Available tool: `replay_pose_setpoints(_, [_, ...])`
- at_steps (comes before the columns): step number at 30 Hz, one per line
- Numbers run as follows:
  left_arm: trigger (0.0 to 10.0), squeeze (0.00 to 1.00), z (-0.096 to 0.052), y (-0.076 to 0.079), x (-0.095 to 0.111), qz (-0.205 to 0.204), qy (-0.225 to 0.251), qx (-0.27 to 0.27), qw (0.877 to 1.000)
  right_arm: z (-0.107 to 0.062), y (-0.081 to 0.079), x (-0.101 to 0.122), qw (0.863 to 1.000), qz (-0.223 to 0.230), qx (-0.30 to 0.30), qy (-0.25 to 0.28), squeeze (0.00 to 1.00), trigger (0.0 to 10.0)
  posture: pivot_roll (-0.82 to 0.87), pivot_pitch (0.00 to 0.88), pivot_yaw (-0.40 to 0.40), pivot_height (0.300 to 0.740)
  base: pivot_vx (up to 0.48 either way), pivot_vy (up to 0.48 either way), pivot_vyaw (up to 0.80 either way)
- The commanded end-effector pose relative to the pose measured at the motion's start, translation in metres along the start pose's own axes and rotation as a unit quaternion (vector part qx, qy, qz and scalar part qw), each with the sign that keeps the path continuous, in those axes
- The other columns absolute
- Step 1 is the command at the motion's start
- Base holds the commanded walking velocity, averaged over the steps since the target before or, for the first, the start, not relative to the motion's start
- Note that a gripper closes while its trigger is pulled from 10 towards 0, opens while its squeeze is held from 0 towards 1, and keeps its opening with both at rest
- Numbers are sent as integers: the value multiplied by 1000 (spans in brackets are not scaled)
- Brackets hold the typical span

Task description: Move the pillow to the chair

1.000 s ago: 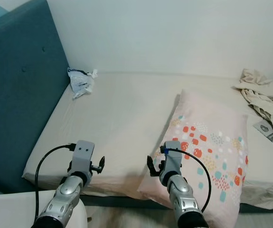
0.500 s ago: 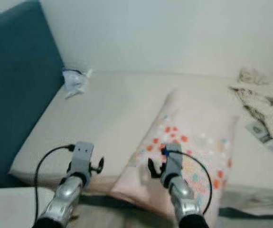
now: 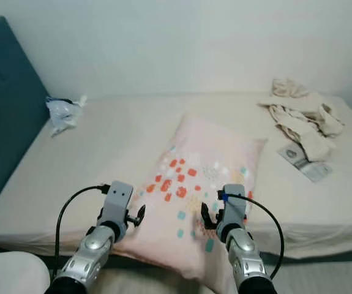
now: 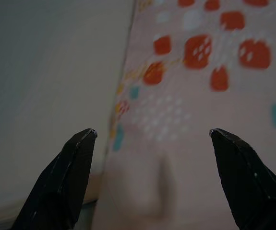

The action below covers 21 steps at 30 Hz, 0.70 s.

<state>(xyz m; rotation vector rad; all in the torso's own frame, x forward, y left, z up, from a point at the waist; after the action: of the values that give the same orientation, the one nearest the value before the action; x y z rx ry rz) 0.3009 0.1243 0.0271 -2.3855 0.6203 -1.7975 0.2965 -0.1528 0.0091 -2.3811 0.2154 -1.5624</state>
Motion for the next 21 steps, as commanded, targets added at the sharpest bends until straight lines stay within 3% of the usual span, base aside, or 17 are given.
replay_pose_setpoints(1, [10000, 0, -4, -7, -10, 11, -14, 14, 1000, 0, -7, -5, 1000, -2, 7, -6, 0, 10000, -51, 96, -12, 740, 0, 0, 0])
replay_pose_setpoints(4, [10000, 0, -4, -8, -8, 7, -9, 17, 1000, 0, -6, -5, 1000, -14, 2, -2, 0, 10000, -49, 93, -12, 740, 0, 0, 0])
replay_pose_setpoints(9, [10000, 0, -4, -9, -4, -16, 5, 30, 999, 0, -7, -6, 1000, 7, 6, -1, 0, 10000, -48, 80, -7, 740, 0, 0, 0])
replay_pose_setpoints(12, [10000, 0, -4, -11, -4, -30, 9, 42, 999, -4, -5, -30, 994, 89, 2, -65, 0, 10000, -51, 66, -7, 740, 0, 0, 0])
replay_pose_setpoints(13, [10000, 0, -4, -11, -4, -30, 9, 42, 999, -4, -5, -30, 994, 89, 2, -65, 0, 10000, -51, 66, -7, 740, 0, 0, 0])
replay_pose_setpoints(16, [10000, 0, -5, -11, -3, -33, 13, 45, 998, -13, -4, -57, 972, 177, 25, -151, 0, 10000, -47, 56, -8, 740, 0, 0, 0])
replay_pose_setpoints(18, [10000, 0, -5, -10, -3, -35, 16, 46, 998, -19, -6, -70, 959, 200, 45, -195, 0, 10000, -47, 56, -8, 740, 0, 0, 0])
replay_pose_setpoints(19, [10000, 0, -5, -11, -2, -36, 17, 46, 998, -24, -7, -80, 946, 226, 51, -226, 0, 10000, -48, 50, -11, 740, 0, 0, 0])
replay_pose_setpoints(20, [10000, 0, -5, -11, -2, -35, 17, 47, 998, -28, -3, -85, 933, 275, 38, -231, 0, 10000, -44, 44, -13, 740, 0, 0, 0])
replay_pose_setpoints(21, [10000, 0, -5, -11, -3, -35, 17, 48, 998, -32, 2, -90, 925, 292, 27, -240, 0, 10000, -43, 41, -13, 740, 0, 0, 0])
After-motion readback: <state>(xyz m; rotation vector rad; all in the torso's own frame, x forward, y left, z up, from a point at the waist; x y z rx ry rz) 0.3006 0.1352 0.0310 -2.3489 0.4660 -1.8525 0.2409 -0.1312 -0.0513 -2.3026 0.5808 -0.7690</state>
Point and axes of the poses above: a point about 5 cm out from each wrist's last joint towards the gripper, its own z axis pointing out of the wrist towards the gripper, its own x axis along the axis of the wrist's last joint, y = z × x, the point moved 1 cm from there along z, pointing out of the wrist towards the gripper, and after that the axes turned 11 degrees about z, right-handed, at the moved point
